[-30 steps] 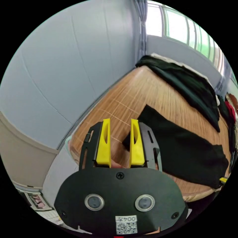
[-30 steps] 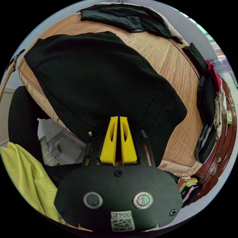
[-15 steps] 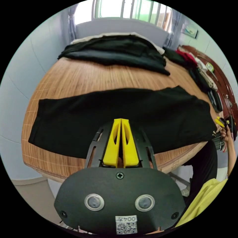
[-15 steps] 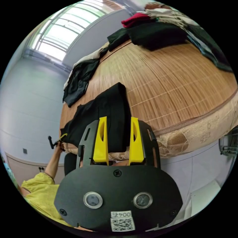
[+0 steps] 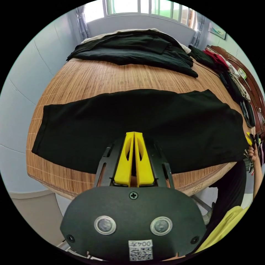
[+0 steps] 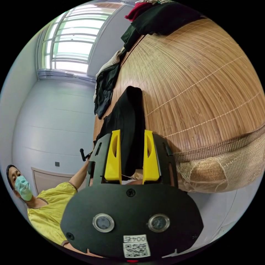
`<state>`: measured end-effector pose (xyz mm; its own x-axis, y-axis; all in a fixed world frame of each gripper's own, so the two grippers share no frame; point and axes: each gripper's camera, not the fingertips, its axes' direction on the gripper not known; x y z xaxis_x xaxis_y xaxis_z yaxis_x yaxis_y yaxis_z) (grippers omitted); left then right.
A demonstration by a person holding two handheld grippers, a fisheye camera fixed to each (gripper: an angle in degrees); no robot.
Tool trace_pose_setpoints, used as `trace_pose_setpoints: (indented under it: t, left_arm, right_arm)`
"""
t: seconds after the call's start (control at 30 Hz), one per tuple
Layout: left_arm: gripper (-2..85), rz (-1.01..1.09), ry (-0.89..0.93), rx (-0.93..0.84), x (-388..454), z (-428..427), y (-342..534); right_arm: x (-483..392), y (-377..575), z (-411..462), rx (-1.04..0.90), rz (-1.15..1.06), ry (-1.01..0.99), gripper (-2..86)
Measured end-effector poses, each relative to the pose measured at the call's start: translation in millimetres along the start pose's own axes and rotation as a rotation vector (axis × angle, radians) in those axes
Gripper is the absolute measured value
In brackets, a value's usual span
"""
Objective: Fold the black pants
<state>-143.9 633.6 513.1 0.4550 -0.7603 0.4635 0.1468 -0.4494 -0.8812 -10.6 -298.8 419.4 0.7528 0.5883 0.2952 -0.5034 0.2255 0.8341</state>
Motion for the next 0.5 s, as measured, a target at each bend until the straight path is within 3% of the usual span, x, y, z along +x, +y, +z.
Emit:
trace_pose_setpoints:
  t: [0.33, 0.5]
  left_arm:
    - [0.0, -0.010, 0.011, 0.002, 10, -27, -32]
    - [0.0, -0.028, 0.017, 0.014, 11, -40, -44]
  right_arm:
    - [33, 2, 2, -0.099, -0.041, 0.038, 12.2]
    - [34, 3, 14, -0.131, -0.062, 0.081, 7.9]
